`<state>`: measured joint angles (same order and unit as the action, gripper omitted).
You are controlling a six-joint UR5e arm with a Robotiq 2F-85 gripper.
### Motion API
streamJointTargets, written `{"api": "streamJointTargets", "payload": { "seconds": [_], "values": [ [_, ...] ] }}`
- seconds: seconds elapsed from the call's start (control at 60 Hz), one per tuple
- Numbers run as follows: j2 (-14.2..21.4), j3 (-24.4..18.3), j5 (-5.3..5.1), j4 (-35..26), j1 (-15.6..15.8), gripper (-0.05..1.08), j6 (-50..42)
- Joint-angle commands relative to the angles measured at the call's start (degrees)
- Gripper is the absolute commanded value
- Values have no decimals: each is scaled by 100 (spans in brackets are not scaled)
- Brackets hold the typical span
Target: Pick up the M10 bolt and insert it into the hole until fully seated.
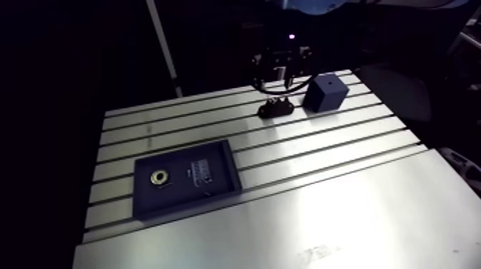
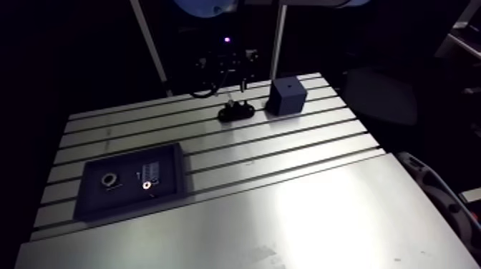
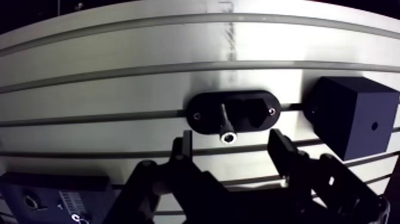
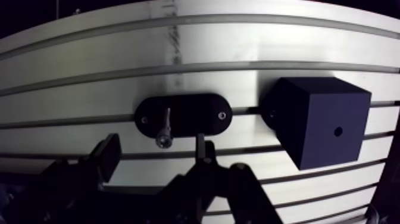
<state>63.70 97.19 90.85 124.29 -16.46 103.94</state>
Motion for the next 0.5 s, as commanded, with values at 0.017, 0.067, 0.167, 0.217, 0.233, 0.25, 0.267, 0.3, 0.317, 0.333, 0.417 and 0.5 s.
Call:
{"api": "streamJointTargets", "payload": {
  "seconds": [0.017,0.067,0.167,0.217,0.233,0.25,0.267,0.3,0.317,0.333,0.417,0.5],
  "values": [
    [-64,32,-1,92,-7,33,17],
    [-65,40,-1,101,-7,37,17],
    [-65,76,-1,108,-7,40,17],
    [-65,84,-1,124,-7,40,17],
    [-65,85,-1,149,-7,40,17],
    [-65,101,-1,168,-7,40,17],
    [-65,101,-1,168,-7,40,17],
    [-65,118,-1,186,-7,40,17],
    [-65,128,-1,188,-7,40,17],
    [-65,128,-1,188,-7,40,17],
    [-72,163,-1,205,-15,40,17],
    [-66,172,-1,215,-25,41,17]
  ]
}}
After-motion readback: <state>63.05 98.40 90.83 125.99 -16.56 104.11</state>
